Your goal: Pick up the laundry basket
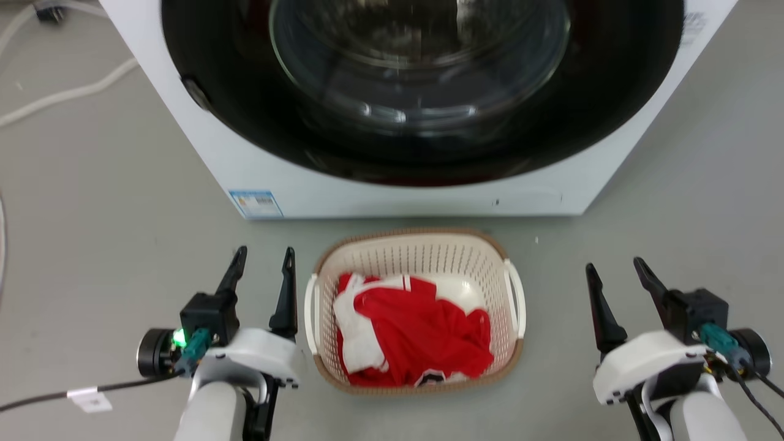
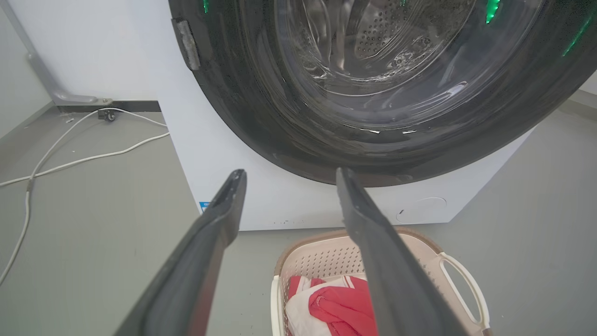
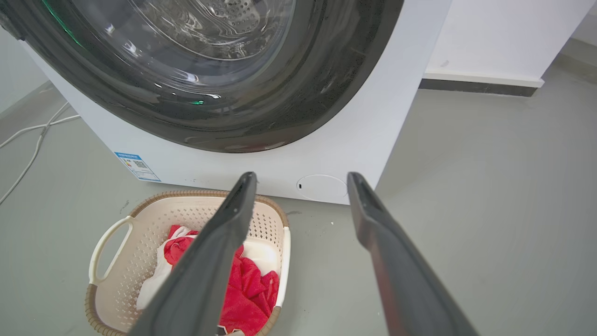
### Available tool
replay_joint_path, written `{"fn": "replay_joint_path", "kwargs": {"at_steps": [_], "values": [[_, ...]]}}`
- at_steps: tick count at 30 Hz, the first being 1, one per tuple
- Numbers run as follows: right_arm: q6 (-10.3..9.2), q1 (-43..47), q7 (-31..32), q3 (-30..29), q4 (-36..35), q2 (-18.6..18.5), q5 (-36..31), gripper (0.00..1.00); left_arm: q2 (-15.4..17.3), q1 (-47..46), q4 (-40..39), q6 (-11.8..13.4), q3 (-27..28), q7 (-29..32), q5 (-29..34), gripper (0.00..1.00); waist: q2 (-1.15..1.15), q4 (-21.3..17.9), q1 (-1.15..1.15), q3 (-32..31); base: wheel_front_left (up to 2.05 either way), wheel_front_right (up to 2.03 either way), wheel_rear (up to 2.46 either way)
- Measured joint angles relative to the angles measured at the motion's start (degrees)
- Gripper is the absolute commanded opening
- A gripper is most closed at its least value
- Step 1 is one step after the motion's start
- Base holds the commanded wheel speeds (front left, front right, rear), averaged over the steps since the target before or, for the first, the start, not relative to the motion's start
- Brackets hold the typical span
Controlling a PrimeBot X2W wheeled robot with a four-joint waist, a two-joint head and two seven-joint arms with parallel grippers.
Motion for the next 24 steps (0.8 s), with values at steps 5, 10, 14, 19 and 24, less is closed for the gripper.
{"fn": "replay_joint_path", "kwargs": {"at_steps": [5,10,14,19,24], "values": [[0.0,-4.7,-0.2,1.1,4.1,0.0,0.1,1.0,0.2,-4.0,3.2,-0.2,0.6,0.0,0.0,1.0,0.0,-0.3,0.0,6.5,0.0,0.0,0.0],[0.0,-9.8,-0.8,2.2,9.2,0.0,0.7,1.0,0.8,-8.4,8.1,-1.1,0.8,0.0,-0.2,1.0,0.0,-0.7,0.0,13.0,0.0,0.0,0.0],[0.0,-14.5,-1.2,3.4,14.3,0.0,1.3,1.0,1.1,-12.7,13.7,-1.6,0.4,0.0,-0.3,1.0,0.0,-0.9,0.01,17.8,0.0,0.0,0.0],[0.0,-20.6,-1.3,5.4,21.6,0.0,1.7,1.0,1.8,-18.6,22.1,-2.6,-0.1,0.0,-1.4,1.0,0.0,-1.2,0.01,23.2,0.0,0.0,0.0],[0.0,-26.0,-1.5,8.1,28.8,0.0,2.7,1.0,2.0,-24.0,30.0,-3.1,-0.5,0.0,-2.5,1.0,0.0,-1.6,0.01,27.3,0.0,0.0,0.0]]}}
